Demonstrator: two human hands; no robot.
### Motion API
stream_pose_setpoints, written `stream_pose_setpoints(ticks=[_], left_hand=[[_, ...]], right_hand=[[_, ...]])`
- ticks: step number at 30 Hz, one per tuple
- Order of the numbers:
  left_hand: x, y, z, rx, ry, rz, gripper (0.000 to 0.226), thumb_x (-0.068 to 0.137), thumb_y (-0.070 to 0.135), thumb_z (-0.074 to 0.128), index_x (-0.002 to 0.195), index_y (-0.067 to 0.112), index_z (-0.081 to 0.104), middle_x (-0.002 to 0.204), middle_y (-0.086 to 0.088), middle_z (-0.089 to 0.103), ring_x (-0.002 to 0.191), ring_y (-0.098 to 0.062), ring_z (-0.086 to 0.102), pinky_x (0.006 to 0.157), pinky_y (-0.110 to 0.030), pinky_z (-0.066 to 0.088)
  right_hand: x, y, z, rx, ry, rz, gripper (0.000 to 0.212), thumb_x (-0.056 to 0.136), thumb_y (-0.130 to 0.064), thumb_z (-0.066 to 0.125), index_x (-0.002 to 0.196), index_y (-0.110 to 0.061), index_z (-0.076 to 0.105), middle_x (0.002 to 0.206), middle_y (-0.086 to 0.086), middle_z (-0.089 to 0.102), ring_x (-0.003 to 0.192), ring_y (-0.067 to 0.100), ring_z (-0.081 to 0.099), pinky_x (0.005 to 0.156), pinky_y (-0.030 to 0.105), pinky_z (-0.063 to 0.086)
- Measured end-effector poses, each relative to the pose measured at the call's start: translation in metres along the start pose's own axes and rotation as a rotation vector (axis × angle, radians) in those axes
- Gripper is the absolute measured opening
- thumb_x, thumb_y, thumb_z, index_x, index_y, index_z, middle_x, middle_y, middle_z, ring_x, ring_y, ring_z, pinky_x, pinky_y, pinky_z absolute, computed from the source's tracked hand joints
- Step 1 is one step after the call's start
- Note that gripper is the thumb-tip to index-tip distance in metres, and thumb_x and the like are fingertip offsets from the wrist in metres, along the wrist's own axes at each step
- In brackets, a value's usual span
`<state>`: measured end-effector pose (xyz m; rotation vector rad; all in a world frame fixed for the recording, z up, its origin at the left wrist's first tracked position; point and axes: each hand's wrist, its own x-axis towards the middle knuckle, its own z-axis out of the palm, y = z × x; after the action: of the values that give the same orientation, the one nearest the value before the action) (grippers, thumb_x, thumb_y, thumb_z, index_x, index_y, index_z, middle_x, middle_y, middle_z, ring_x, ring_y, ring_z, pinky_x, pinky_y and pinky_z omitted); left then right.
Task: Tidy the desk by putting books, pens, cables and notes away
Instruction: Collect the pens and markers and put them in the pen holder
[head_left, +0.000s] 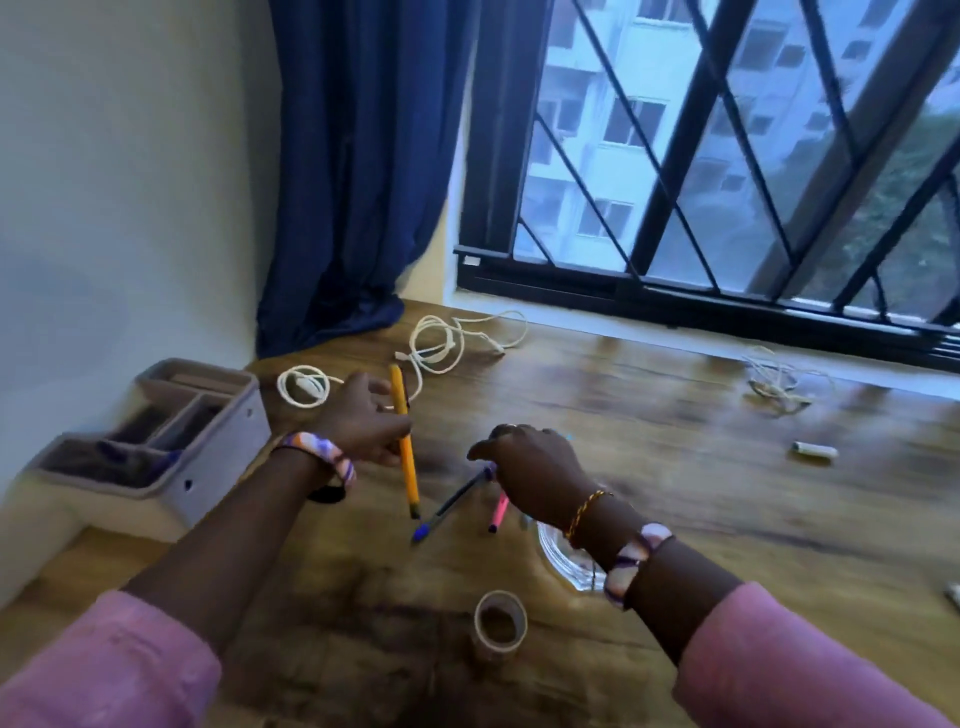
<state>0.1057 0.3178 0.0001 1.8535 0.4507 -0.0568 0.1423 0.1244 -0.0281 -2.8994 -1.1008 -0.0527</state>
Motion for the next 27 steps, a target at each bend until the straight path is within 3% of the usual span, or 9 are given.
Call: stream_pose_setpoints(ticks=[4,9,11,14,16,19,24,27], left_hand=[[-0.029,0.018,-0.037,-0.125,0.178,0.146,0.024,0.082,-0.01,0.059,0.086,0.013,0.055,0.067,-0.01,0.061,0.047,-0.01,0.064,0.048,-0.026,0.056],[-0.069,0.032,-0.082,-0.137,0.455,0.192,0.013,0.081,-0.008,0.061,0.08,0.005,0.058,0.078,-0.02,0.063,0.051,-0.011,0.067,0.054,-0.024,0.057],[-0.076,0.034,-0.107,-0.114,0.598,0.19,0.015,0.081,-0.005,0.062,0.074,0.008,0.06,0.085,-0.024,0.064,0.059,-0.02,0.069,0.062,-0.031,0.061],[-0.08,0.036,-0.143,-0.032,0.69,0.234,0.019,0.082,-0.004,0.062,0.072,0.012,0.059,0.078,-0.018,0.063,0.053,-0.01,0.068,0.056,-0.022,0.059],[-0.074,0.038,-0.158,0.038,0.685,0.246,0.02,0.081,-0.004,0.063,0.071,0.013,0.06,0.075,-0.016,0.063,0.052,-0.009,0.067,0.054,-0.019,0.058],[-0.058,0.037,-0.171,0.141,0.661,0.234,0.022,0.078,-0.005,0.064,0.068,0.015,0.061,0.075,-0.019,0.064,0.062,-0.022,0.066,0.061,-0.026,0.059],[-0.029,0.029,-0.18,0.328,0.425,0.195,0.01,0.072,0.0,0.069,0.074,0.009,0.064,0.081,-0.023,0.068,0.076,-0.036,0.068,0.078,-0.043,0.057],[-0.02,0.026,-0.179,0.464,0.31,0.185,0.034,0.064,0.01,0.078,0.094,0.005,0.066,0.093,-0.02,0.071,0.085,-0.03,0.068,0.08,-0.037,0.055]], right_hand=[[0.02,0.007,0.005,-0.103,-0.064,-0.106,0.023,0.091,-0.02,0.044,0.106,-0.018,0.062,0.113,0.007,0.062,0.11,0.028,0.057,0.086,0.034,0.041],[0.037,0.006,-0.005,-0.022,-0.034,-0.262,0.029,0.089,-0.023,0.033,0.105,-0.02,0.057,0.111,0.004,0.062,0.108,0.025,0.058,0.088,0.034,0.04],[0.046,-0.003,-0.02,0.104,0.046,-0.274,0.021,0.09,-0.019,0.041,0.102,-0.024,0.057,0.106,0.001,0.065,0.102,0.026,0.06,0.081,0.032,0.044],[0.063,-0.027,-0.049,0.247,0.21,-0.286,0.017,0.089,-0.02,0.05,0.1,-0.026,0.06,0.098,0.004,0.066,0.091,0.026,0.062,0.072,0.032,0.046],[0.074,-0.045,-0.07,0.282,0.301,-0.292,0.016,0.088,-0.022,0.05,0.099,-0.025,0.062,0.097,0.005,0.064,0.089,0.027,0.06,0.073,0.033,0.048],[0.094,-0.074,-0.091,0.213,0.406,-0.332,0.018,0.091,-0.021,0.049,0.101,-0.021,0.064,0.1,0.004,0.063,0.094,0.024,0.057,0.08,0.038,0.048],[0.123,-0.122,-0.102,-0.08,0.365,-0.402,0.025,0.091,-0.008,0.046,0.107,-0.015,0.063,0.106,0.005,0.059,0.105,0.024,0.051,0.073,0.031,0.041],[0.137,-0.145,-0.102,-0.054,0.306,-0.427,0.027,0.091,-0.011,0.05,0.115,-0.017,0.06,0.114,0.006,0.056,0.111,0.025,0.05,0.076,0.033,0.045]])
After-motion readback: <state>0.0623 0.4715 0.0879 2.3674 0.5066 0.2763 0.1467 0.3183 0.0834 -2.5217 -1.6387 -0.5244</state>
